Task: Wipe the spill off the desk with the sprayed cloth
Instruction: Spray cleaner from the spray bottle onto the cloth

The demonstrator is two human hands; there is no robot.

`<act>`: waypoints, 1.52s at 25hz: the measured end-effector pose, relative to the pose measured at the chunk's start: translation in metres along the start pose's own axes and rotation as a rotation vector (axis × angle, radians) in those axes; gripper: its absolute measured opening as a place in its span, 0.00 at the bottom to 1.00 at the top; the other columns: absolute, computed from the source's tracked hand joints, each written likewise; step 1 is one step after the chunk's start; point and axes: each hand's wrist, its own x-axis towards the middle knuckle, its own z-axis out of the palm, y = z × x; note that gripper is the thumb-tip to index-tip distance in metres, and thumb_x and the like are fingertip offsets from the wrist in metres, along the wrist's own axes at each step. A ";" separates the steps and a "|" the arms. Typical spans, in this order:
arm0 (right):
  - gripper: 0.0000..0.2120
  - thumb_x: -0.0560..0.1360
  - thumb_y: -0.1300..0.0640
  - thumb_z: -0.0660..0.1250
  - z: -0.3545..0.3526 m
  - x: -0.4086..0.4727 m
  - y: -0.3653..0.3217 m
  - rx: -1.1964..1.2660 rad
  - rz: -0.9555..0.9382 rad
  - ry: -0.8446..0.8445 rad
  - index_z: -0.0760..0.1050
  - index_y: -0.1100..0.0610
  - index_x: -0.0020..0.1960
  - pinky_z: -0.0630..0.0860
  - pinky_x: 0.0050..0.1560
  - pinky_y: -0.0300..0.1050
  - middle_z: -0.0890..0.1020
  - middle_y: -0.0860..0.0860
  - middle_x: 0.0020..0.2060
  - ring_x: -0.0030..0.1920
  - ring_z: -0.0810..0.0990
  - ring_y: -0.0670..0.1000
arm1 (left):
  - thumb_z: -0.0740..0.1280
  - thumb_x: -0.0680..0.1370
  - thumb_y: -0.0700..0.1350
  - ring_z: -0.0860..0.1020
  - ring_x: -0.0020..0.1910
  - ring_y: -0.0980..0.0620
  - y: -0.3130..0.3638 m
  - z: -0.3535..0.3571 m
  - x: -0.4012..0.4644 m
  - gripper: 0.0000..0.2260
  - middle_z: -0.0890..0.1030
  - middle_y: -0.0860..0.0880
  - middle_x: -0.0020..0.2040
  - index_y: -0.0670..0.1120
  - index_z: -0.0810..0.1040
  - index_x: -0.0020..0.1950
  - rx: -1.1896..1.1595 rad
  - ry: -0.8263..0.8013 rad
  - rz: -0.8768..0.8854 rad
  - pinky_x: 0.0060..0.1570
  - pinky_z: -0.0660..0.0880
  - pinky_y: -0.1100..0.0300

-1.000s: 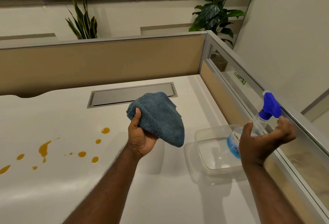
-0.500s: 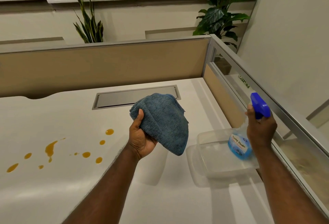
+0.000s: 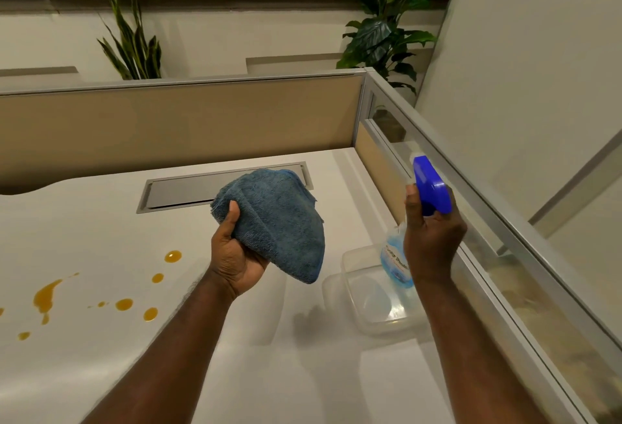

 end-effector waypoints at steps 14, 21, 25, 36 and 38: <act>0.08 0.76 0.45 0.63 0.038 -0.042 -0.090 0.177 -0.093 -0.252 0.71 0.44 0.54 0.79 0.37 0.48 0.75 0.42 0.36 0.34 0.77 0.51 | 0.79 0.58 0.61 0.78 0.62 0.42 0.024 0.015 -0.002 0.37 0.81 0.44 0.62 0.48 0.79 0.63 0.041 -0.033 0.049 0.56 0.77 0.45; 0.21 0.76 0.41 0.61 0.067 -0.083 -0.086 0.093 0.018 -0.498 0.74 0.53 0.61 0.79 0.39 0.57 0.78 0.51 0.35 0.35 0.77 0.57 | 0.77 0.62 0.61 0.78 0.62 0.42 0.037 0.015 -0.006 0.33 0.81 0.42 0.62 0.45 0.80 0.62 0.045 -0.056 0.070 0.55 0.79 0.47; 0.25 0.74 0.38 0.58 0.078 -0.085 -0.085 0.030 0.077 -0.532 0.74 0.55 0.62 0.80 0.39 0.55 0.80 0.53 0.37 0.37 0.79 0.56 | 0.71 0.67 0.61 0.78 0.62 0.42 0.039 0.013 -0.008 0.29 0.81 0.42 0.62 0.45 0.81 0.61 0.044 -0.032 0.080 0.54 0.79 0.48; 0.22 0.75 0.37 0.58 0.082 -0.088 -0.078 0.002 0.090 -0.565 0.73 0.50 0.60 0.79 0.38 0.57 0.80 0.54 0.36 0.38 0.77 0.59 | 0.67 0.71 0.60 0.80 0.59 0.43 0.038 0.002 -0.011 0.26 0.82 0.43 0.60 0.45 0.81 0.61 -0.006 -0.044 0.071 0.50 0.80 0.50; 0.24 0.74 0.36 0.57 0.082 -0.090 -0.079 0.006 0.093 -0.555 0.73 0.52 0.60 0.79 0.38 0.57 0.80 0.54 0.38 0.39 0.77 0.59 | 0.67 0.71 0.60 0.80 0.59 0.43 0.037 0.000 -0.010 0.25 0.82 0.42 0.60 0.45 0.81 0.61 -0.011 -0.036 0.076 0.50 0.80 0.49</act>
